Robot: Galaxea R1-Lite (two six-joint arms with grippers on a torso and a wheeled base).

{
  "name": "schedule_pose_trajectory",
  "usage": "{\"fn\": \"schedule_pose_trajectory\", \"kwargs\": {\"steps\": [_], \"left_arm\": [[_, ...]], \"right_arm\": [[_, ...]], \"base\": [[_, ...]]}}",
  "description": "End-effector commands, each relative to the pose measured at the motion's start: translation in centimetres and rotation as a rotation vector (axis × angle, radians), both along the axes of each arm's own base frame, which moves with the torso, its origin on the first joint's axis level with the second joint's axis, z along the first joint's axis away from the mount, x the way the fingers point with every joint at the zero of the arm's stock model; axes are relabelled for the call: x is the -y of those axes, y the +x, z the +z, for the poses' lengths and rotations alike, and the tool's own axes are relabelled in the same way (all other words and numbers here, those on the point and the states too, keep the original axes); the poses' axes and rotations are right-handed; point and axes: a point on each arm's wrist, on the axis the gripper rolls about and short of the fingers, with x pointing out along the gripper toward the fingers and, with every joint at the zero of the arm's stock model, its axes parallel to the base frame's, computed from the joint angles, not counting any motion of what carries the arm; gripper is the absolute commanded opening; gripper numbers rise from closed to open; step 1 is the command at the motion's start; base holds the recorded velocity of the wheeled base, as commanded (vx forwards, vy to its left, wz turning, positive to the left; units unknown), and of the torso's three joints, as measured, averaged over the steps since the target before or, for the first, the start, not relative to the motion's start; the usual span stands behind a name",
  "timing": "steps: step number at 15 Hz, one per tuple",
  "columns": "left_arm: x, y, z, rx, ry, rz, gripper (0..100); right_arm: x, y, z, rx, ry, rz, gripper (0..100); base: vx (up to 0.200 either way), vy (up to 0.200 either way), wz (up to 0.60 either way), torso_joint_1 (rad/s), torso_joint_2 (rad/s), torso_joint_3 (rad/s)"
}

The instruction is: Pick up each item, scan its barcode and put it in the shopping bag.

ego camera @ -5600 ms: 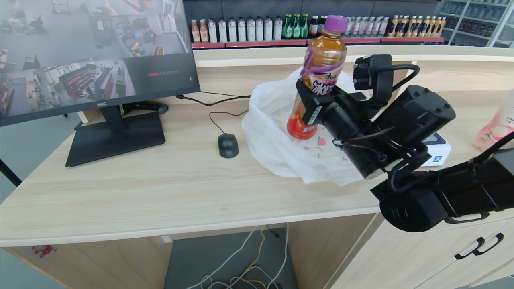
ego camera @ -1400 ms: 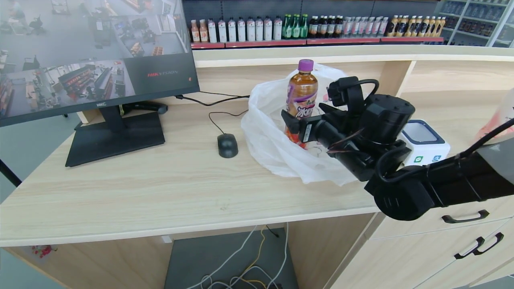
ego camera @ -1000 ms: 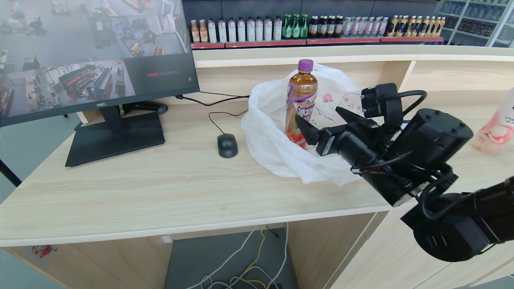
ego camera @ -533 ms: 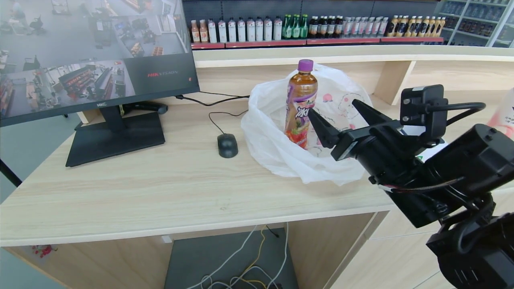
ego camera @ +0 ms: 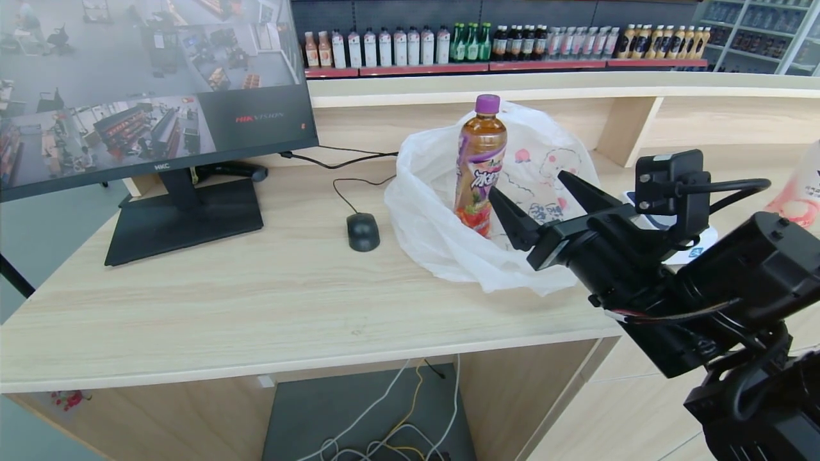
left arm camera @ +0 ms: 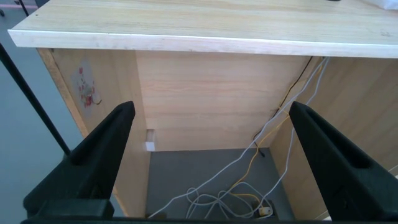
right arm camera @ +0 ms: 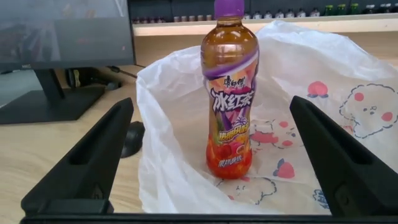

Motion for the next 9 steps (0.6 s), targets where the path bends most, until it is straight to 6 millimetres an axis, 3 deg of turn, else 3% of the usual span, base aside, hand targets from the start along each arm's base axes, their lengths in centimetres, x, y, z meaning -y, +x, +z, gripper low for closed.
{"fn": "schedule_pose_trajectory", "kwargs": {"steps": [1, 5, 9], "left_arm": [[0.00, 0.00, 0.00, 0.001, 0.001, 0.001, 100], [0.00, 0.00, 0.00, 0.001, -0.004, 0.002, 100], [0.00, 0.00, 0.00, 0.001, -0.009, 0.002, 100]], "right_arm": [[-0.22, 0.08, -0.31, -0.009, -0.006, 0.004, 100], [-0.35, -0.19, -0.20, -0.007, -0.001, 0.014, 100], [-0.56, 0.17, -0.61, -0.023, 0.003, 0.016, 100]], "base": [[0.000, 0.000, 0.00, 0.000, 0.00, 0.000], [0.000, 0.000, 0.00, 0.000, 0.00, 0.000], [0.000, -0.200, 0.00, 0.010, 0.01, 0.001]]}}
